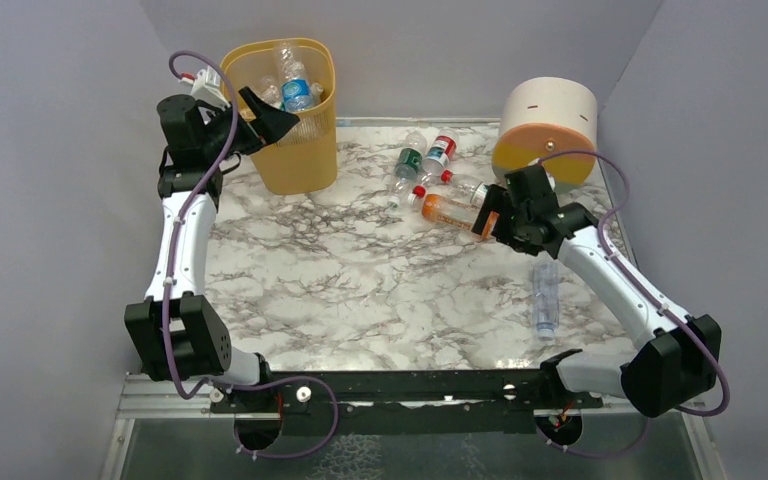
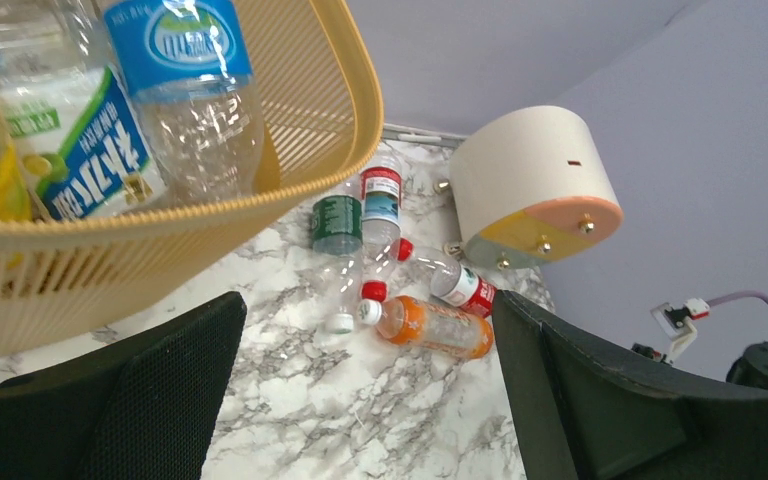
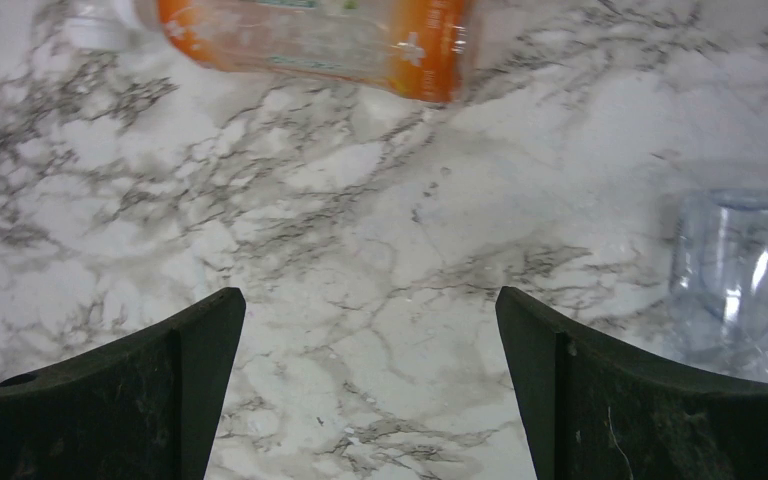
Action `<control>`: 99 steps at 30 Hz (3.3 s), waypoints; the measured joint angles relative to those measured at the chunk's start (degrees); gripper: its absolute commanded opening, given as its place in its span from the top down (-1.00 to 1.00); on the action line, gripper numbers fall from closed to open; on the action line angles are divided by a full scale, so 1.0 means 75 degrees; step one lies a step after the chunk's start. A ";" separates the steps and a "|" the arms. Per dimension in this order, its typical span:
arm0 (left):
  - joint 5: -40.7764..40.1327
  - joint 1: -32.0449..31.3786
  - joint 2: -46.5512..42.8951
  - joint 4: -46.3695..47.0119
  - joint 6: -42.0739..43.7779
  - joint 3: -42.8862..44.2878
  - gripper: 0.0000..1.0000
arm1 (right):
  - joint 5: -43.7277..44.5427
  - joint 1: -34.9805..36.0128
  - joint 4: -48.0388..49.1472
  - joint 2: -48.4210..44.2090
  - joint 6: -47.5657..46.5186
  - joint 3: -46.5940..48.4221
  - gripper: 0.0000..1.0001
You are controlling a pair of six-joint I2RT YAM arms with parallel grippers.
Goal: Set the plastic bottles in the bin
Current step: Place the plastic bottle in the trash bin, then pick up the plastic bottle at the center of the board.
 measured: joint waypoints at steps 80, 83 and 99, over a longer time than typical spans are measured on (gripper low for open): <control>0.1142 -0.0781 -0.2993 0.0006 -0.0233 -0.5237 -0.99 | -0.2346 -0.0058 0.2375 0.0641 0.0087 -0.2124 0.18; 0.0988 -0.0941 -0.2897 0.0012 -0.0210 -0.5237 -0.99 | -0.2343 0.0297 0.2565 0.0901 0.0259 -0.1993 0.18; 0.0571 -0.1830 -0.2734 0.0073 -0.0154 -0.5415 -0.99 | -0.2637 0.1180 0.3730 0.2637 0.0868 -0.0935 0.18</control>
